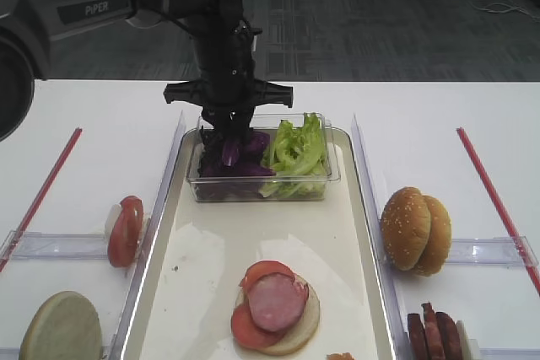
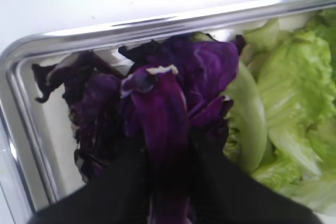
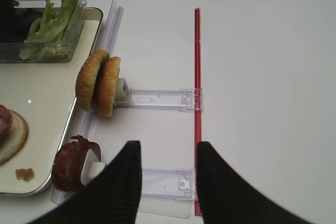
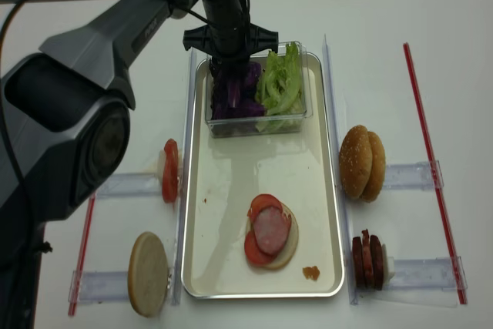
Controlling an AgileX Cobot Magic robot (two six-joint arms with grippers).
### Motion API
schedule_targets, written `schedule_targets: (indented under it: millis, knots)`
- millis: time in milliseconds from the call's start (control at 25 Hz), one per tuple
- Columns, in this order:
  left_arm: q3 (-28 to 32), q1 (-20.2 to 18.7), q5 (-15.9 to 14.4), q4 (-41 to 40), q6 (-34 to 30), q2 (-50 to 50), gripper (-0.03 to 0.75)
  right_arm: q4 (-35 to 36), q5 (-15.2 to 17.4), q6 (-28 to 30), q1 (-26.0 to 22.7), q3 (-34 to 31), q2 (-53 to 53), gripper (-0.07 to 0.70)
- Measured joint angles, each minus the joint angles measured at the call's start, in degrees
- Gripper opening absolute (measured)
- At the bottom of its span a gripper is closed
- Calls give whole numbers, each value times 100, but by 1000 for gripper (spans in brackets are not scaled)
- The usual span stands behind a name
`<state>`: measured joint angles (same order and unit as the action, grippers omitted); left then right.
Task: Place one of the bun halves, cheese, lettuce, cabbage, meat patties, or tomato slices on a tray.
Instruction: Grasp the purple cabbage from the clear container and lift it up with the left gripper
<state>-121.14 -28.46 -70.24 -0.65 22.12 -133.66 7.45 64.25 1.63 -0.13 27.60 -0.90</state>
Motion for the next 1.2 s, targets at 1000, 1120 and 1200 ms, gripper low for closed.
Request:
schedule_targets:
  millis: [1000, 1120, 1200]
  knots:
    - [-5, -12, -22, -131, -161, 323, 174, 0, 0, 0, 0, 0, 0, 274]
    - [-5, -34, -25, -131, -213, 402, 174, 0, 0, 0, 0, 0, 0, 274]
    - [5, -42, -25, -131, -224, 456, 174, 0, 0, 0, 0, 0, 0, 274]
